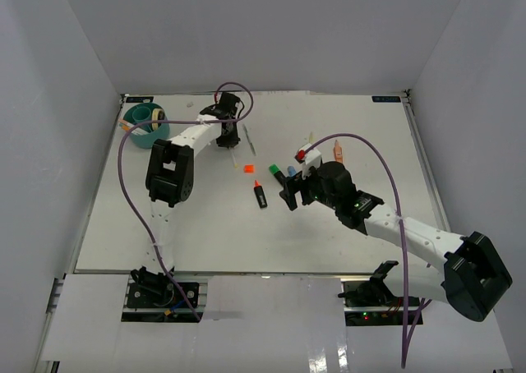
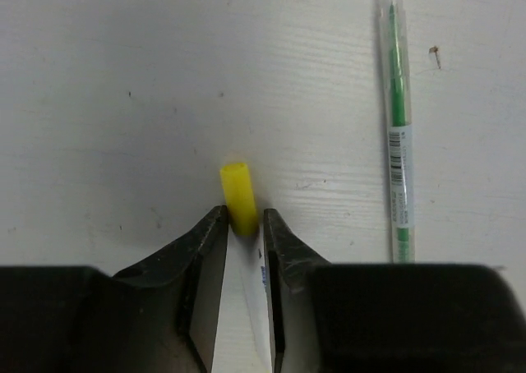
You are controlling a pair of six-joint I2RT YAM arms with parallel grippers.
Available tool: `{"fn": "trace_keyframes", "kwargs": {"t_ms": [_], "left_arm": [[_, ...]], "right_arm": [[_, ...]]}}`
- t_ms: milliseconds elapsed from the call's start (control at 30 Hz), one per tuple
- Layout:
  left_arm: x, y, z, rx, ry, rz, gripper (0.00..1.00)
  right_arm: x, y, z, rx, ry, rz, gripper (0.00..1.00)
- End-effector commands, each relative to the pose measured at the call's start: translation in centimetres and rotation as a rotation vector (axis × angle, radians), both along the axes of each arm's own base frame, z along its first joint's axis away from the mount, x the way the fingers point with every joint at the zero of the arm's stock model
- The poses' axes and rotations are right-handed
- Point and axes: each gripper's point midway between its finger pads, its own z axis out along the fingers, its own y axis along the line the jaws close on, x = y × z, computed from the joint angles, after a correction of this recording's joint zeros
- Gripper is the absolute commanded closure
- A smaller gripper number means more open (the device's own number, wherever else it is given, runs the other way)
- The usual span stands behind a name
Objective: Sort the stationery into containers
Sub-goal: Move the pen to the center of the board, then pick up the pen from the center of the board.
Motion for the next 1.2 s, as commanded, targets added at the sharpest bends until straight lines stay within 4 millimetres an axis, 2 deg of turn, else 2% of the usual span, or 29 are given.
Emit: {"fn": "trace_keyframes", "kwargs": {"t_ms": [0,67,100,133,167,200,233,333,400,567,800,833,900,1067,1167], "left_arm": [[-4.2,-0.1,0.1,0.023,0.093,-0.026,0.67],[-6.2,0.6,-0.9,0.032,0.135,-0.023,0.7],[-6.8,0.6,0.2,0.019,0.122,-0.024,0.71],[-8.8,1.2,-1.1,0.028,0.168,-0.023,0.72],[-9.4,1.3,-1.1,0.016,0.171,-0.024,0.73],[-10.0,1.5,0.0,0.009,0.155,-0.022,0.73],[-11.8,2.1,-1.0,0.019,0.195,-0.014,0.73],[-14.2,2.5,-0.8,-0.007,0.216,-0.017,0.73],[-15.1,2.6,-0.6,-0.017,0.227,-0.025,0.73],[-16.4,3.3,-0.5,0.007,0.253,-0.026,0.7],[-15.9,3.3,-0.9,0.053,0.263,-0.007,0.64],[-15.3,3.1,-0.6,0.055,0.254,-0.005,0.63],[-15.3,3.0,-1.2,0.067,0.278,-0.002,0.62],[-15.3,3.0,-2.0,0.079,0.302,0.006,0.63],[-15.5,3.0,-2.4,0.082,0.319,0.008,0.67]], "right_arm": [[0.0,0.0,1.3,0.042,-0.029,-0.005,0.1],[0.0,0.0,1.4,0.047,-0.032,-0.006,0.1],[0.0,0.0,1.5,0.051,-0.033,-0.005,0.1],[-0.1,0.0,1.4,0.049,-0.032,-0.003,0.1],[-0.1,0.0,1.6,0.055,-0.035,-0.002,0.1],[-0.1,0.1,1.6,0.056,-0.034,0.001,0.1],[-0.2,0.1,1.5,0.057,-0.033,0.005,0.1],[-0.3,0.3,1.5,0.065,-0.034,0.011,0.1],[-0.3,0.4,1.5,0.07,-0.033,0.016,0.1],[-0.3,0.4,1.6,0.073,-0.034,0.015,0.1],[-0.4,0.3,1.7,0.075,-0.037,0.014,0.1],[-0.4,0.2,1.7,0.074,-0.036,0.014,0.1],[-0.4,0.1,1.8,0.073,-0.037,0.01,0.1],[-0.6,-0.2,1.9,0.072,-0.048,0.004,0.1],[-0.5,-0.2,2.0,0.072,-0.051,0.002,0.1]]}}
